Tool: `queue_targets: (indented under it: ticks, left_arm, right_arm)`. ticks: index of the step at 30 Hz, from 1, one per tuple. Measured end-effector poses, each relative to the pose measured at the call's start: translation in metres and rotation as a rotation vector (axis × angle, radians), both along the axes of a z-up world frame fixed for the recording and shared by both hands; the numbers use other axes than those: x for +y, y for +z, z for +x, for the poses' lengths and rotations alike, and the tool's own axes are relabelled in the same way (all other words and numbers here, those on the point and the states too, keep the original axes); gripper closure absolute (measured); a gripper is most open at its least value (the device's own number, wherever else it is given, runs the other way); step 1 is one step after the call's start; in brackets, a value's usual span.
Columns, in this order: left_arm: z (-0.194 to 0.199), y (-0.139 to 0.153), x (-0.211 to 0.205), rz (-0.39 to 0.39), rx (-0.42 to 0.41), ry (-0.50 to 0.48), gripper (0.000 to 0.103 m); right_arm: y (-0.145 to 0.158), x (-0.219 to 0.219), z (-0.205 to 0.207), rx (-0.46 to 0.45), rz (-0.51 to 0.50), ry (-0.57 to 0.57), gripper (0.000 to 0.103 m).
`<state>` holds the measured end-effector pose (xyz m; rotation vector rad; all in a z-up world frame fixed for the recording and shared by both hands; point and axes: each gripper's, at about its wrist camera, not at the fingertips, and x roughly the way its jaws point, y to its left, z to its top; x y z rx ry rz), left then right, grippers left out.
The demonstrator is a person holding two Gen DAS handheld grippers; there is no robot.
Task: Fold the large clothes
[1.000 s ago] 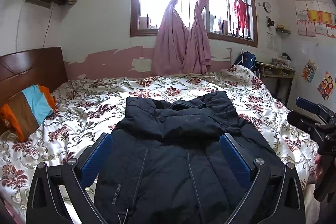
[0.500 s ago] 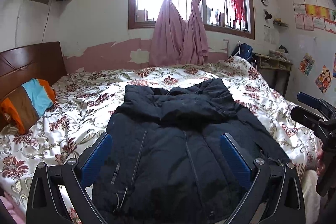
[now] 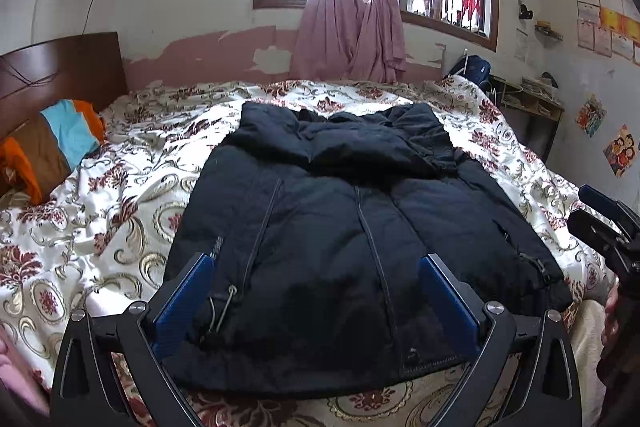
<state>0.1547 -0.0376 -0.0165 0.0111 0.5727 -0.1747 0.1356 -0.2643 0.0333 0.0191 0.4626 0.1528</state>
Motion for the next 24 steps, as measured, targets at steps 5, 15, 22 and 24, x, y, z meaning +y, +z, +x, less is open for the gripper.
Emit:
queue_targets:
  ticks: [5,15,22,24]
  left_arm:
    - [-0.001,-0.009,0.000,0.021,0.022,0.003,0.000]
    - [0.006,-0.027,0.013,0.020,0.073,0.030,0.000]
    - [0.001,-0.036,0.025,0.017,0.078,0.008,0.000]
    - [-0.003,-0.038,0.028,0.033,0.070,-0.009,0.000]
  right_arm:
    - [-0.019,0.001,0.000,0.045,-0.017,-0.004,0.002]
    - [-0.041,-0.003,-0.006,0.090,-0.053,-0.014,0.002]
    - [-0.049,0.000,-0.008,0.116,-0.092,0.010,0.002]
    - [-0.053,0.001,-0.007,0.135,-0.118,0.017,0.002]
